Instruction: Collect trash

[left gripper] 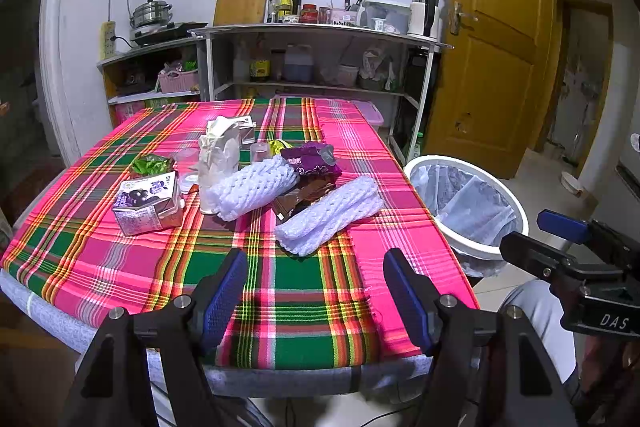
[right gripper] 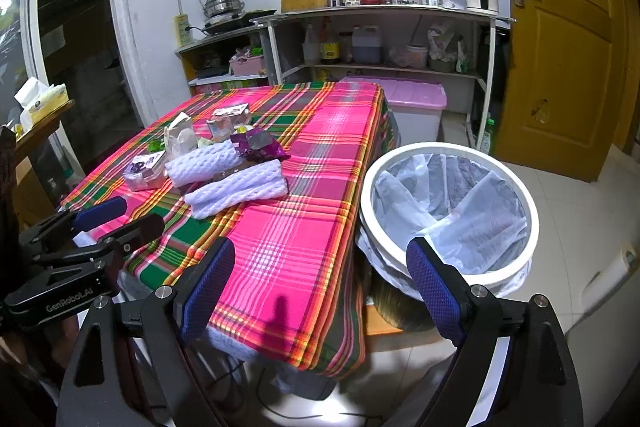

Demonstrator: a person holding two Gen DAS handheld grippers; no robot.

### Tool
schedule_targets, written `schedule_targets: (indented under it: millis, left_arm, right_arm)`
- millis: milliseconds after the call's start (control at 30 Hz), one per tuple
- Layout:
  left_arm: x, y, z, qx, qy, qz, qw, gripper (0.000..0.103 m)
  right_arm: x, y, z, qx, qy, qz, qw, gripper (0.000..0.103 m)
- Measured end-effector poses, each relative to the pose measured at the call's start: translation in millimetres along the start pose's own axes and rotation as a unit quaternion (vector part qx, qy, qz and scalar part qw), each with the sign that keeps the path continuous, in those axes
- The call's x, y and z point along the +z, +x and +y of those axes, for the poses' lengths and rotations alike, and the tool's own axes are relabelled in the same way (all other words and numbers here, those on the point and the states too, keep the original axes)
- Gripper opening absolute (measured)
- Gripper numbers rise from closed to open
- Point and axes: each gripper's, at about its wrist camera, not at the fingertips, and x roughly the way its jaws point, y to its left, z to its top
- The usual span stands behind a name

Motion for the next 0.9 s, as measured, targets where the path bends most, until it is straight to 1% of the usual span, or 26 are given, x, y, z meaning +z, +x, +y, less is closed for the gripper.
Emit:
schedule_targets:
  millis: [900]
  left_arm:
    - [0.3,-0.3,1.0,-0.001,-0.002,0.0,1.0,0.07]
  right_arm:
    - [1.6,-0.7,4.3,0.002,-0.003,0.002,1.0,0.088]
